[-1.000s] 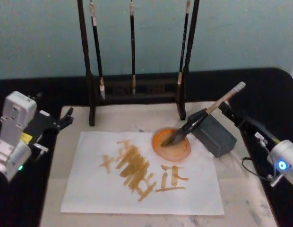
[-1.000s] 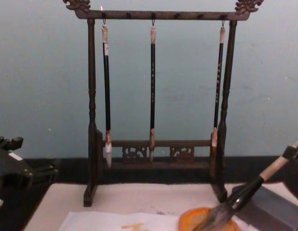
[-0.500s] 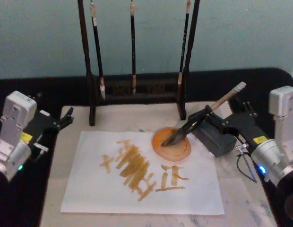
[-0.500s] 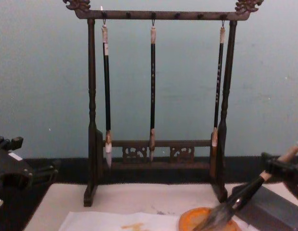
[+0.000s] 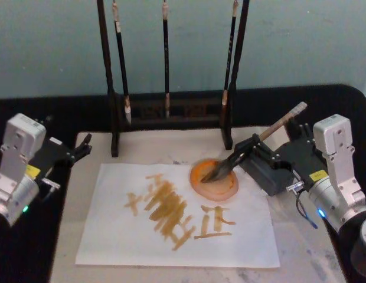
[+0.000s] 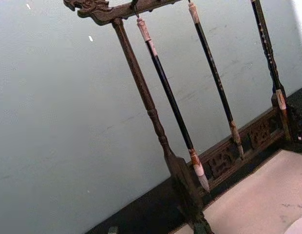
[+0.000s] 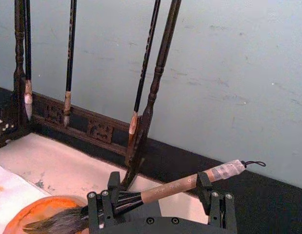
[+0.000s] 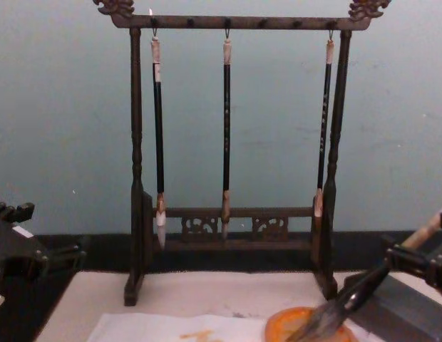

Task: Pick up the brush from the inkstone, write on the paper, then place the brush back to its original position.

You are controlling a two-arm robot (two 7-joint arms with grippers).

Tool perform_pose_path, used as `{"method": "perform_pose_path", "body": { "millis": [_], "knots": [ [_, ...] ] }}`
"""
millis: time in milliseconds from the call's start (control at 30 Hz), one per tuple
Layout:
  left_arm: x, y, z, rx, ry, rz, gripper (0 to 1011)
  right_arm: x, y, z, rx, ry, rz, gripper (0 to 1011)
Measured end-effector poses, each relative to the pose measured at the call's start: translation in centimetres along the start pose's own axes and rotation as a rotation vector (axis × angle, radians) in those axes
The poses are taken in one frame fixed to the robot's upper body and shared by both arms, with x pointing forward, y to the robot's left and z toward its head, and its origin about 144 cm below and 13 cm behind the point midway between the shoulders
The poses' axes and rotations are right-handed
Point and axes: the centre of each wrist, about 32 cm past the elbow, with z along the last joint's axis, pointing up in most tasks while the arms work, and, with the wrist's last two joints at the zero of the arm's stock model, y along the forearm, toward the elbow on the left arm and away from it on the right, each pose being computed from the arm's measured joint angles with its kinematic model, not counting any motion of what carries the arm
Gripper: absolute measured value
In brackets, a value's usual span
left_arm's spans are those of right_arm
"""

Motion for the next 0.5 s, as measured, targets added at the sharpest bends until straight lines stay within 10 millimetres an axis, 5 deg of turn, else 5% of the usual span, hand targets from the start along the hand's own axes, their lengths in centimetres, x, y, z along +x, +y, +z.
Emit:
{"method": "perform_pose_path", "body": {
  "millis": [500],
  "knots": [
    [0.0, 0.0, 0.0, 0.0, 0.0, 0.0, 1010, 0.09, -0.05, 0.05, -0.004, 0.016, 0.003, 1000]
  ]
}}
